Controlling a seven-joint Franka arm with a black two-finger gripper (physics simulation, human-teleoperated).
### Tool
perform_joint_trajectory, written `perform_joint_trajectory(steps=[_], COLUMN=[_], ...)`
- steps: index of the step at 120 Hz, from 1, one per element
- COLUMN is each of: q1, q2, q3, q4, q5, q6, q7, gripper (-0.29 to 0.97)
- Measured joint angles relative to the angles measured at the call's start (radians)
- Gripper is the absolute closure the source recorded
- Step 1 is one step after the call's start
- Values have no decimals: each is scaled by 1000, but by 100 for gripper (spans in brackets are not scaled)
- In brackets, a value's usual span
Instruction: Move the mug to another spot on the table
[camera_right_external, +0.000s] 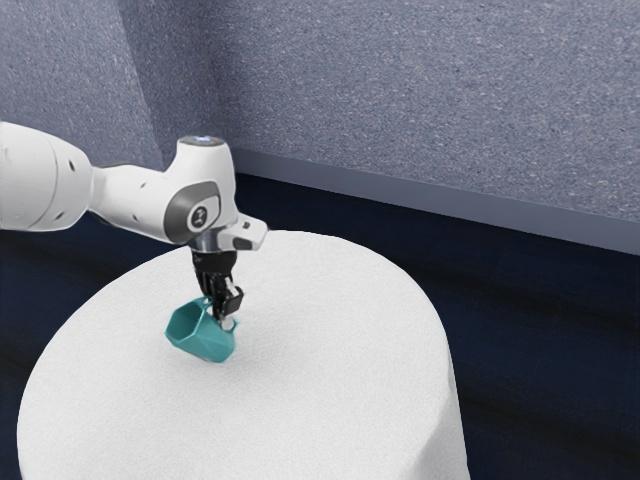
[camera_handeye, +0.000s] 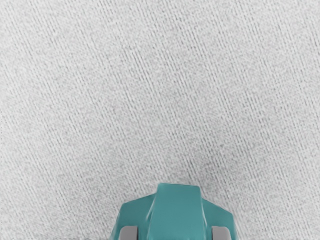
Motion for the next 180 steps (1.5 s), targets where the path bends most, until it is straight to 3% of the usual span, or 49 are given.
perform_joint_trajectory(steps=[52, 76, 103, 136, 162, 180], q1=[0, 1, 0, 0, -2, 10], q2=[37, 43, 43, 13, -96, -205], q3=[20, 21, 21, 19, 14, -18], q4=[-14, -12, -10, 5, 14, 123], q5=[-8, -32, -39, -49, -45, -15], q6=[8, 3, 1, 6, 1, -127], q7=[-12, 9, 28, 43, 50, 46], gripper=[72, 32, 13, 5, 3, 2])
